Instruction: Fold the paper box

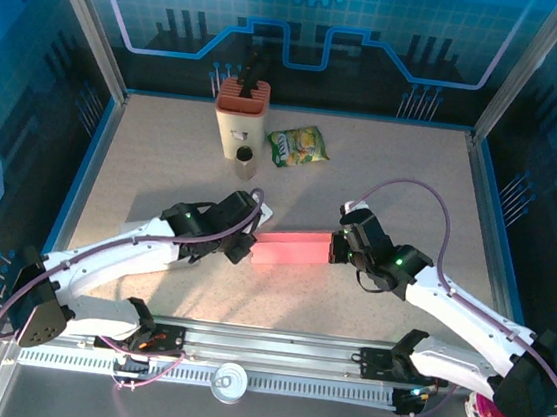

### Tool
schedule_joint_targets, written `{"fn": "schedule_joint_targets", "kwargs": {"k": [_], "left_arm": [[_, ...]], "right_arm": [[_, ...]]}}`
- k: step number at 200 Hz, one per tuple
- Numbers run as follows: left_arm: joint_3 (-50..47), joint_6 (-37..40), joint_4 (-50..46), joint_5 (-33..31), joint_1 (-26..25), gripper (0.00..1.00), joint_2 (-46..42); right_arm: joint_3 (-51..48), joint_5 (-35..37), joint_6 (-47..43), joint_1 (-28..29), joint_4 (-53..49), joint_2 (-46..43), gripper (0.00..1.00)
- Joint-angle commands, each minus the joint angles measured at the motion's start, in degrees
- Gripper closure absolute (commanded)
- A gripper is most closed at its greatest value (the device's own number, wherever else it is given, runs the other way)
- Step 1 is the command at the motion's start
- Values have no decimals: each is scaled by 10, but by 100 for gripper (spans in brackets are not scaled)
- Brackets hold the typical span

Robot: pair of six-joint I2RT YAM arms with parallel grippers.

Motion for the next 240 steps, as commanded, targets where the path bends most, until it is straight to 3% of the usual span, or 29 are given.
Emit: {"fn": "schedule_joint_targets", "kwargs": {"k": [1, 56, 100, 133, 240], "left_arm": [[23, 10, 15, 34, 6, 86, 13], [30, 7, 14, 48, 10, 94, 26], [33, -2, 6, 59, 19, 80, 26], [31, 0, 2, 57, 24, 79, 30], [49, -6, 10, 38, 26, 100, 50]], "right_arm": [[9, -3, 9, 10, -29, 0, 100], [9, -2, 9, 9, -30, -3, 100], [11, -5, 10, 9, -32, 0, 100], [11, -6, 10, 8, -32, 1, 100], [13, -8, 8, 6, -30, 1, 100]]}}
